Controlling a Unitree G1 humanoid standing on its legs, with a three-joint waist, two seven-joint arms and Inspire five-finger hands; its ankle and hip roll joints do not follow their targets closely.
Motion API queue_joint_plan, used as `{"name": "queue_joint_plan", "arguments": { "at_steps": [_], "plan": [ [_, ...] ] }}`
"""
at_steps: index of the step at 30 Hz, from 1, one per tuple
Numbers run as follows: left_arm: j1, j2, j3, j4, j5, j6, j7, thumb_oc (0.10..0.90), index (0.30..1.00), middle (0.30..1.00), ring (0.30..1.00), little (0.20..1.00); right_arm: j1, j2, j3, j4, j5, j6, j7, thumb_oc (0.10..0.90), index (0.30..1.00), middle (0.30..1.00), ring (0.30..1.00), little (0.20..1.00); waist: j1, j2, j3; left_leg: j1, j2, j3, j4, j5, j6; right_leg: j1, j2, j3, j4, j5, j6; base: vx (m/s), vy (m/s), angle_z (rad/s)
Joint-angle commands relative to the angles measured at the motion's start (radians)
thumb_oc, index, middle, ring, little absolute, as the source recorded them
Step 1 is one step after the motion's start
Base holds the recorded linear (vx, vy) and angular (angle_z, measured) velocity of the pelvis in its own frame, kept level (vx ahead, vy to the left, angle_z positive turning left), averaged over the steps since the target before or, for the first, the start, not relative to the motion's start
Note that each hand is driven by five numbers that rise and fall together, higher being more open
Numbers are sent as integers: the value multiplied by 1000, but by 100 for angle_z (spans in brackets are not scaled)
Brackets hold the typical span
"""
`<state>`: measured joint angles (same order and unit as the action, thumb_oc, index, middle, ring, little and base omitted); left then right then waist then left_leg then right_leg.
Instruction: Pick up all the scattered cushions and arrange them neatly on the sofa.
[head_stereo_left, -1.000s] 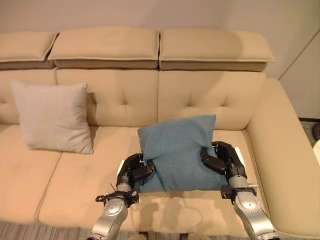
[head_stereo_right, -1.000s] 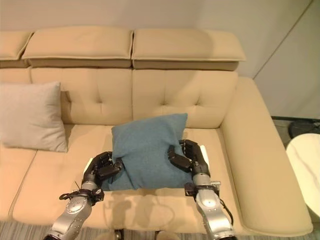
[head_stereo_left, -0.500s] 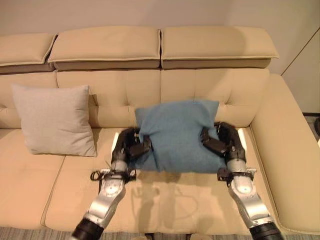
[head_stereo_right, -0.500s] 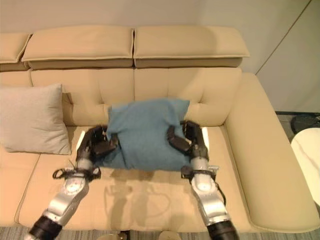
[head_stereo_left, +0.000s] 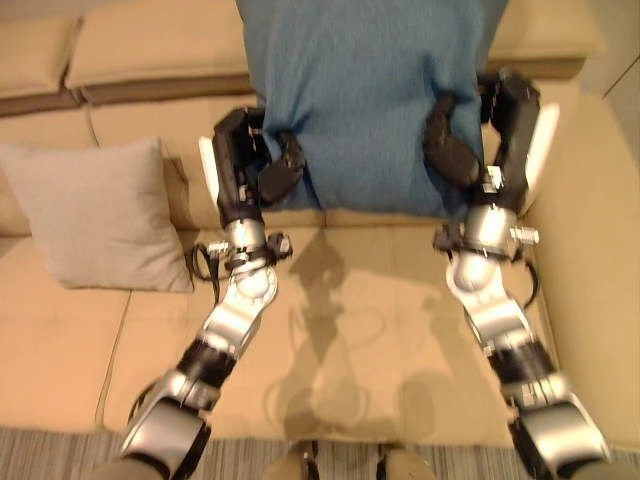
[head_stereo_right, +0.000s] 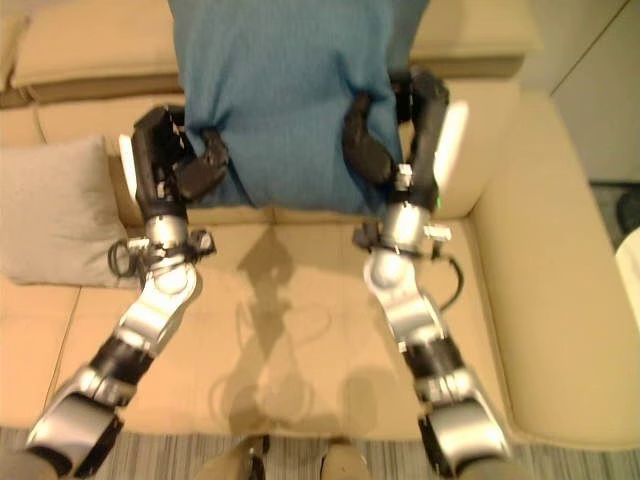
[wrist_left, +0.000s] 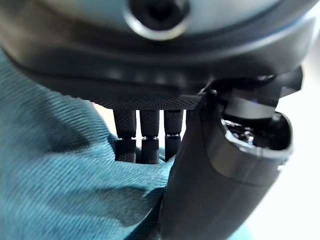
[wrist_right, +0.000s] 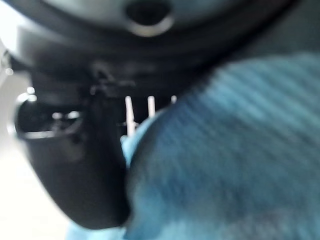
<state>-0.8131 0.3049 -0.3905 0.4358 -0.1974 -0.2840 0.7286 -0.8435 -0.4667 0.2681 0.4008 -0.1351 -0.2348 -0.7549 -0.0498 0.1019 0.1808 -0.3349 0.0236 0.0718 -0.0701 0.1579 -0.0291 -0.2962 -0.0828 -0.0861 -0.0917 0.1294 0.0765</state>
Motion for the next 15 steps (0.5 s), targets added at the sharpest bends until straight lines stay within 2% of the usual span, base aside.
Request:
{"name": "queue_joint_plan", "arguments": {
  "at_steps": [1, 3, 4, 5, 6, 7, 8, 15],
  "plan": [
    [-233, -15, -94, -41, 26, -157, -35, 400, 300, 300, 300, 300, -170, 14, 78, -84, -46, -74, -39, 400, 300, 300, 300, 300, 5, -48, -80, -22, 5, 8, -17, -86, -60, -54, -1, -8, 4, -50, 73, -32, -23, -9],
    [-348, 7, -133, 126, -38, -156, -71, 400, 300, 300, 300, 300, -264, 2, 112, 53, -15, -72, -51, 400, 300, 300, 300, 300, 1, -48, -83, -97, 3, 0, -17, -61, -65, -130, 4, -2, 4, -32, 71, -68, -15, -7],
    [-424, 26, -162, 237, -106, -149, -129, 536, 505, 505, 505, 505, -329, -6, 132, 180, 45, -68, -40, 400, 300, 300, 300, 300, -3, -42, -91, -159, 0, -9, -17, -47, -68, -191, 3, 1, 4, -15, 72, -73, -3, -5],
    [-447, 34, -170, 267, -127, -148, -153, 706, 759, 759, 759, 759, -350, -9, 145, 225, 71, -66, -25, 400, 300, 300, 300, 300, -3, -42, -92, -179, 1, -10, -17, -42, -69, -210, 0, 3, 4, -12, 69, -50, -5, -3],
    [-450, 34, -170, 269, -129, -149, -155, 800, 900, 900, 900, 900, -353, -10, 146, 228, 72, -67, -24, 478, 418, 418, 418, 418, -3, -41, -93, -182, 1, -10, -17, -42, -69, -213, 0, 3, 4, -11, 69, -21, 9, -10],
    [-465, 43, -175, 325, -161, -145, -186, 800, 900, 900, 900, 900, -376, -27, 168, 311, 108, -59, 6, 595, 592, 592, 592, 592, -5, -39, -88, -222, 1, -15, -17, -30, -72, -255, 1, 7, 4, -5, 71, -20, 11, -6],
    [-460, 47, -174, 329, -174, -146, -201, 800, 900, 900, 900, 900, -382, -33, 179, 336, 125, -57, 22, 800, 900, 900, 900, 900, -3, -37, -86, -238, -1, -17, -17, -23, -75, -269, 1, 5, 4, -2, 71, -31, 3, -1],
    [-369, 61, -159, 387, -188, -126, -250, 800, 900, 900, 900, 900, -326, -28, 206, 380, 157, -48, 99, 800, 900, 900, 900, 900, -5, -41, -94, -279, -6, -22, -17, -15, -83, -321, 5, 10, 4, 5, 75, -5, -14, -8]
  ]
}}
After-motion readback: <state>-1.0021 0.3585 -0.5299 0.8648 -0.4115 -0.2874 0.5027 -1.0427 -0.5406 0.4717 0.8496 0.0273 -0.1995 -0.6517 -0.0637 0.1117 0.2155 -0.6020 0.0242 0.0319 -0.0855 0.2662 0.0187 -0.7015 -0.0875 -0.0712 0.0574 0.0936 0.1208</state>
